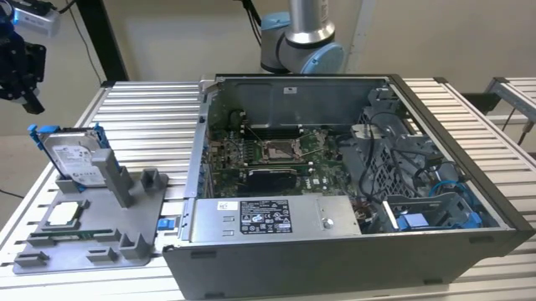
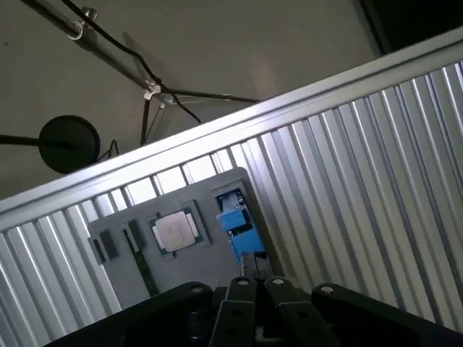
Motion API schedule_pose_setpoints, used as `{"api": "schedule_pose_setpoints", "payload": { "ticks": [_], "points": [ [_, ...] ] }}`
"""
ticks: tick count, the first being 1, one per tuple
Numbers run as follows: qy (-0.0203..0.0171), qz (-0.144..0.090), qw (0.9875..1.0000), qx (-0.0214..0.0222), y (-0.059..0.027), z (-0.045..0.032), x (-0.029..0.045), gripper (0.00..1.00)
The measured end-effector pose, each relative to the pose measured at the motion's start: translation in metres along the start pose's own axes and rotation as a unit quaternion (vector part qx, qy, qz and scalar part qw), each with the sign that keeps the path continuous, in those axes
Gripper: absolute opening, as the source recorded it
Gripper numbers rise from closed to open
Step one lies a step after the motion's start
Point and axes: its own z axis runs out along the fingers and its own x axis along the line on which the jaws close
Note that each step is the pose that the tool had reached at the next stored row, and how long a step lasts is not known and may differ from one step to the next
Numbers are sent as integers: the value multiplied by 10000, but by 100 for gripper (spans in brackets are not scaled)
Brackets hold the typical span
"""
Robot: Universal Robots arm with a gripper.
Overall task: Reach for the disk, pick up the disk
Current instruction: 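Pick up the disk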
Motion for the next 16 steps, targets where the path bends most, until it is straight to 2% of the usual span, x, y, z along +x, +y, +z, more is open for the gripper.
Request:
{"api": "schedule_pose_setpoints", "payload": {
  "ticks": [4,8,11,16],
  "points": [
    [-6,-365,9993,5,0,0,0,0],
    [-9,-723,9974,2,1,0,0,0],
    [-11,-995,9950,-2,1,0,0,0],
    [-15,-1446,9895,-11,0,1,0,0]
  ]
}}
